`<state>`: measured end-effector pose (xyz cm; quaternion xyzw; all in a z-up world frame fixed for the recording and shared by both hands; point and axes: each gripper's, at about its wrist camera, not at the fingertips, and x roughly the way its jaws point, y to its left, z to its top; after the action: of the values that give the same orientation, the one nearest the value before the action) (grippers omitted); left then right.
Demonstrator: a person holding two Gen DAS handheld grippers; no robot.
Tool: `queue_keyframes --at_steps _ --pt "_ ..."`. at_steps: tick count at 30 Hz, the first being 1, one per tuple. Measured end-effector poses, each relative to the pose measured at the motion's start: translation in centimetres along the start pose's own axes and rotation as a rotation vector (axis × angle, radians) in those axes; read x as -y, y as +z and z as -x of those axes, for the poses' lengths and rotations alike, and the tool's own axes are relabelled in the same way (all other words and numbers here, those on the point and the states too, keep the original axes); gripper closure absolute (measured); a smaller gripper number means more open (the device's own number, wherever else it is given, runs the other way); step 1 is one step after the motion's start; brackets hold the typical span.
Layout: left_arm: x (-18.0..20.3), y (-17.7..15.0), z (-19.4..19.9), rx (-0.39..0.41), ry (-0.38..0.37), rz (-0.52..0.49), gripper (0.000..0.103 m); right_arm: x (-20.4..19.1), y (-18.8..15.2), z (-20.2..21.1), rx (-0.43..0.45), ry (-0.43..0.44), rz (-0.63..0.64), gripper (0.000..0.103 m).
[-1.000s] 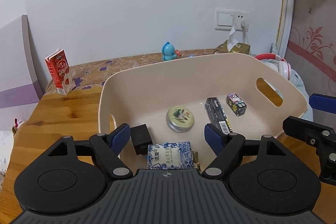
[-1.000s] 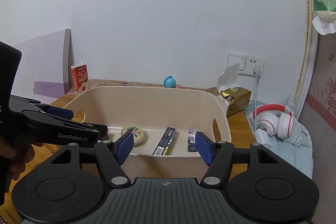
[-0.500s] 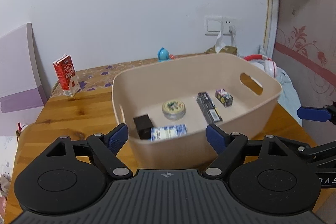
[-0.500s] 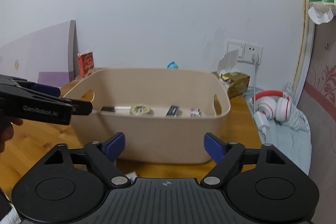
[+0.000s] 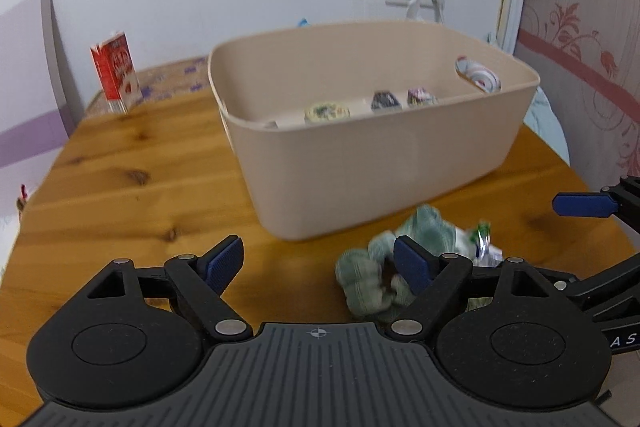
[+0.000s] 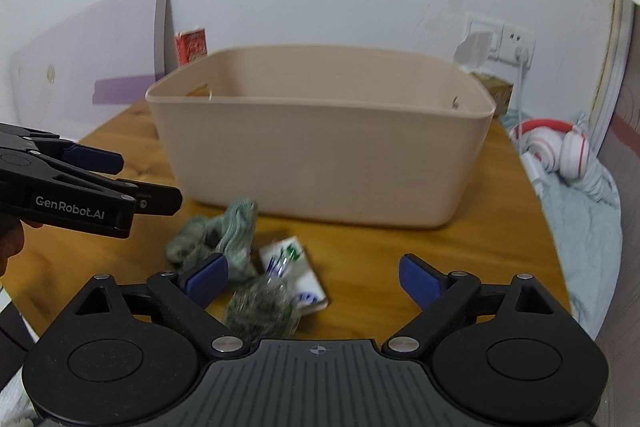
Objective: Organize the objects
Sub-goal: 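Withdraw both grippers toward the scrunchie and herb bag in front of the basket, then grasp the green checked scrunchie with left gripper while right grasps the herb bag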
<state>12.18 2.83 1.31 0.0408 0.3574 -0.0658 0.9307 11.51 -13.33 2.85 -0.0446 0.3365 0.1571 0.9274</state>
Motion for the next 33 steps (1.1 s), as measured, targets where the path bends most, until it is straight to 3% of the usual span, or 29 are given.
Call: queue_keyframes --at_steps 11,15,19,23,25,30,33 --pt "1.3 -2.1 -2.6 -0.053 -0.091 -0.009 0.020 -0.3 -2.1 -1.7 -0.078 0.038 -0.039 0.009" --pt "1.6 -2.4 -3.8 -0.054 -0.111 -0.001 0.022 -0.2 -2.4 -2.0 -0.088 0.048 -0.034 0.021" --pt "1.2 -2.4 -4.5 -0.072 -0.152 0.038 0.035 0.2 -2.5 -2.3 -0.091 0.073 -0.051 0.034" --pt "1.9 -2.4 -4.5 -0.063 -0.141 -0.017 0.053 0.1 -2.5 -2.7 -0.099 0.084 -0.051 0.049" --pt "2.2 -2.5 -4.5 -0.057 -0.133 -0.038 0.063 0.0 -2.5 -2.7 -0.099 0.087 -0.042 0.062" --pt "2.4 -2.5 -4.4 -0.056 -0.142 -0.048 0.080 -0.5 -2.5 -2.6 -0.089 0.082 -0.023 0.065" --pt "2.4 -2.5 -4.0 -0.048 -0.128 -0.054 0.084 -0.7 -2.4 -2.4 -0.081 0.074 -0.012 0.066"
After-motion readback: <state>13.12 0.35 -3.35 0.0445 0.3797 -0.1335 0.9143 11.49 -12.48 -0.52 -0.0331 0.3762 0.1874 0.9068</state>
